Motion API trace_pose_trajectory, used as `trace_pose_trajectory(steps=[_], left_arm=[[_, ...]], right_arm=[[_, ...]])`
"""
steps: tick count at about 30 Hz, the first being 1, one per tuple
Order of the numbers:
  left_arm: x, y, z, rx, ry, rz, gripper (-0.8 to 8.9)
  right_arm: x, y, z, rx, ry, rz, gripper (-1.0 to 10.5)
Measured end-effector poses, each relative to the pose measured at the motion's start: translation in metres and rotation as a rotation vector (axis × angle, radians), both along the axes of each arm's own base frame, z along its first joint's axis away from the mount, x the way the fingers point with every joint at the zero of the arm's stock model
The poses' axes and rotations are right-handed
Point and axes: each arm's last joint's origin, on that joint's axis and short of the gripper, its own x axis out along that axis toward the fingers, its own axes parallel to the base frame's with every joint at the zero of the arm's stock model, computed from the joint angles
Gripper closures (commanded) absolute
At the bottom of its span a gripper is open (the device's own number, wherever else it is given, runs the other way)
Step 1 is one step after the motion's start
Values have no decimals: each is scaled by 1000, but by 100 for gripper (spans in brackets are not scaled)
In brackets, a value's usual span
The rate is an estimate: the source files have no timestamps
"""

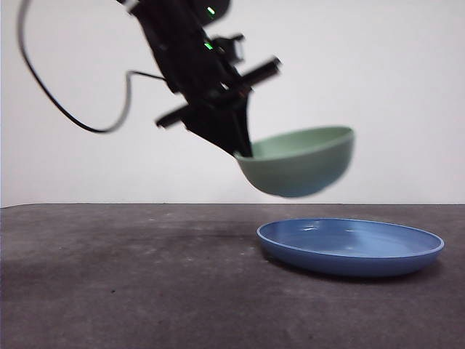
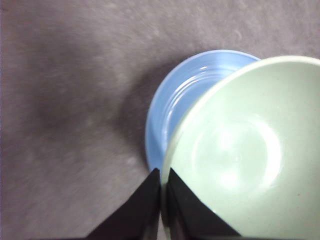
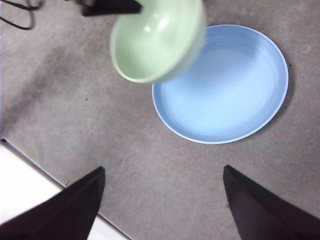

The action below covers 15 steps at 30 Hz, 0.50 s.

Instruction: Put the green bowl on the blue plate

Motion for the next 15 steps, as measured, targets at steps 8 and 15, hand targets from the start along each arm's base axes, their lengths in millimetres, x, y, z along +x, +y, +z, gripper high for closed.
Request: trace_pose_trajectory(steps=[8, 15], left_arm=[[16, -42, -36, 34, 53, -43, 804], [21, -61, -55, 60, 88, -64, 804]], right_arm=[[0, 0, 0, 0, 0, 0, 566], [0, 0, 0, 0, 0, 0, 566]])
